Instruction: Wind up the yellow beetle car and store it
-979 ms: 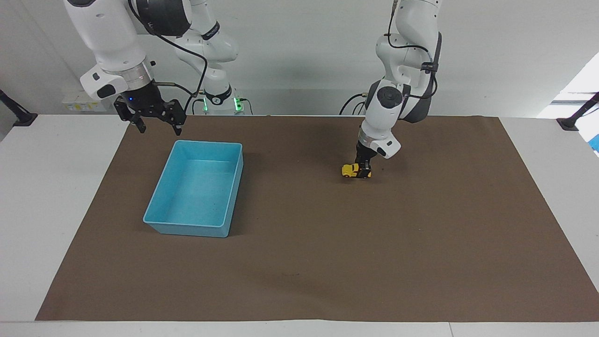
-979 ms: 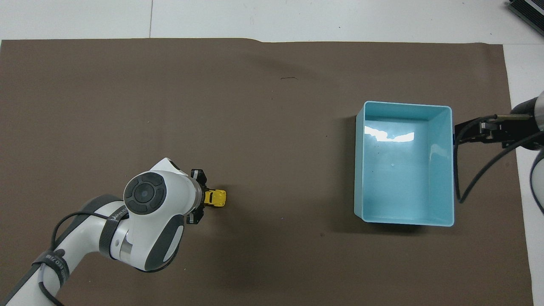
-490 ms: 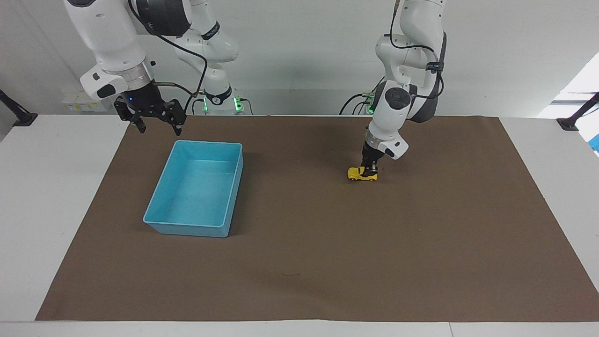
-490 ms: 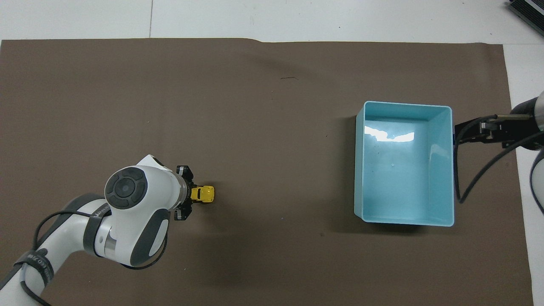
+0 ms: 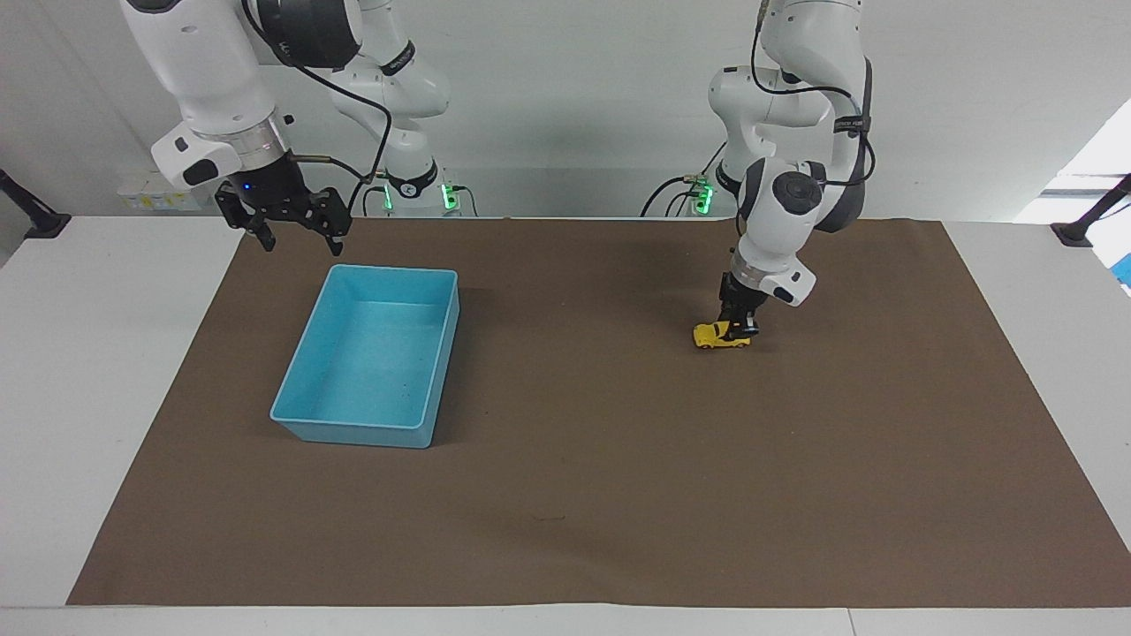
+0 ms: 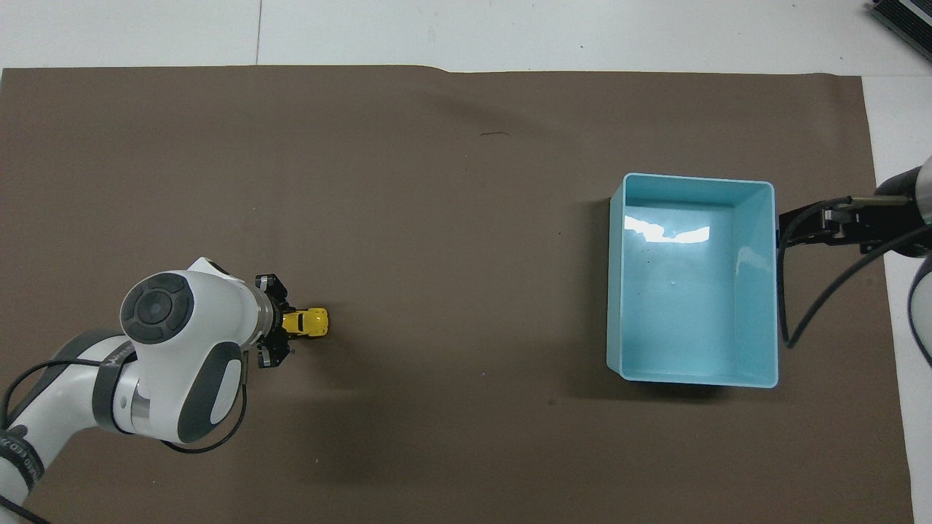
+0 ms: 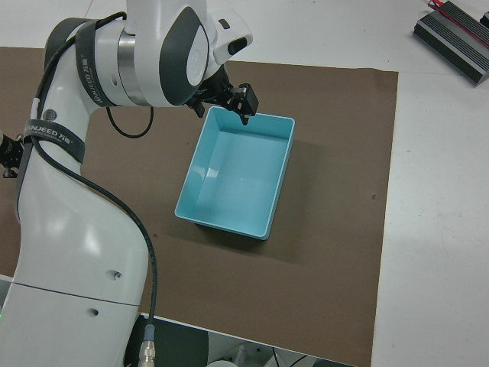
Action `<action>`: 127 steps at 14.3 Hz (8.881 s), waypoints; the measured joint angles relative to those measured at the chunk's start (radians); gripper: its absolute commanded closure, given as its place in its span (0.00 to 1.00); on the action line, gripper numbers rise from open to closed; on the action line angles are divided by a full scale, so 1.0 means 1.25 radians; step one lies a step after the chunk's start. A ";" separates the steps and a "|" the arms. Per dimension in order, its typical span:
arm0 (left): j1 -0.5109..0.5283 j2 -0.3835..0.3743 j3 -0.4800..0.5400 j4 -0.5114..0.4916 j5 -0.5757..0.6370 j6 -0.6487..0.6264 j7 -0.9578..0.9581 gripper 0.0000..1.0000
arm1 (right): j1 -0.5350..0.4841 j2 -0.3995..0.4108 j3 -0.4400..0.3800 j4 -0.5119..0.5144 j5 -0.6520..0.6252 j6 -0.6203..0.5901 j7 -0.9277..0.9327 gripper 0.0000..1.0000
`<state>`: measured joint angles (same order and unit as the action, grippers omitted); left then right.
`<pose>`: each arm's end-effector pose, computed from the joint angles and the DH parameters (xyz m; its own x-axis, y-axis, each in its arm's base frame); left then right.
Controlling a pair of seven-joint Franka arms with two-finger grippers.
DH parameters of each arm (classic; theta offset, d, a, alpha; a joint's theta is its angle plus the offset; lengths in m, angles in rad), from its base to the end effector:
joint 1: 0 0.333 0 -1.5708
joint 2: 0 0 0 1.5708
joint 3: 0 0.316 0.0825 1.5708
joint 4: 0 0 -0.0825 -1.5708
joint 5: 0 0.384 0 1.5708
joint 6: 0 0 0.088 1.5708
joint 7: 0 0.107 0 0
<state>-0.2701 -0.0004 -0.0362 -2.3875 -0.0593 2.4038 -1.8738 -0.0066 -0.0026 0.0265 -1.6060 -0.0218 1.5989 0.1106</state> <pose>0.4721 -0.1497 0.3202 -0.0401 0.9982 -0.0434 0.9992 0.0403 0.0030 0.5556 0.0088 0.6118 0.9959 -0.0899 -0.0021 -0.0899 -0.9957 0.0222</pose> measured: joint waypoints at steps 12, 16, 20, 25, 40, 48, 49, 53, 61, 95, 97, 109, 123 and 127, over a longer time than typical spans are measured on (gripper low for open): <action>0.021 0.007 0.006 0.081 0.009 -0.106 -0.002 0.00 | 0.000 0.000 0.000 0.000 0.000 0.000 0.000 0.00; 0.021 0.007 0.008 0.126 0.013 -0.136 -0.002 0.00 | 0.000 0.000 0.000 0.000 0.000 0.000 0.000 0.00; 0.025 0.015 0.013 0.149 0.036 -0.135 -0.001 0.00 | 0.000 0.000 0.000 0.000 0.000 0.000 0.000 0.00; 0.029 0.051 0.014 0.216 0.080 -0.135 0.000 0.00 | 0.000 0.000 0.000 0.000 0.000 0.000 0.000 0.00; 0.031 0.133 0.008 0.425 0.122 -0.147 0.449 0.00 | 0.000 0.000 0.000 0.000 0.000 0.000 0.000 0.00; 0.046 0.100 0.013 0.428 0.105 -0.210 0.823 0.00 | -0.002 -0.001 -0.001 0.000 0.000 -0.030 -0.024 0.00; 0.053 0.094 0.014 0.428 0.100 -0.233 0.889 0.00 | -0.001 -0.001 -0.001 0.000 0.000 -0.030 -0.024 0.00; 0.073 0.060 0.017 0.438 0.093 -0.351 1.169 0.00 | 0.000 -0.001 -0.001 -0.001 0.000 -0.027 0.091 0.00; 0.129 0.003 0.021 0.446 0.090 -0.438 1.406 0.00 | 0.010 -0.001 0.003 -0.039 0.021 -0.003 0.464 0.00; 0.149 -0.137 0.028 0.609 0.028 -0.728 1.553 0.00 | 0.339 0.203 0.005 -0.418 -0.126 0.567 1.523 1.00; 0.150 -0.137 0.031 0.609 0.028 -0.730 1.560 0.00 | 0.337 0.203 0.005 -0.411 -0.128 0.568 1.527 1.00; 0.150 -0.137 0.033 0.609 0.028 -0.731 1.560 0.00 | 0.346 0.190 0.009 -0.240 -0.129 0.373 1.541 1.00; 0.150 -0.137 0.033 0.609 0.028 -0.731 1.560 0.00 | 0.143 0.124 0.003 -0.234 -0.113 0.306 0.990 1.00; 0.150 -0.137 0.033 0.609 0.028 -0.731 1.560 0.00 | 0.115 0.115 0.003 -0.266 -0.077 0.305 0.763 1.00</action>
<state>-0.0825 -0.1712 0.0056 -1.6266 -0.0243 1.4895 0.0760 0.1368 0.1414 0.0303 -1.9383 -0.1175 1.9800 1.0643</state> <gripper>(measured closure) 0.000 0.546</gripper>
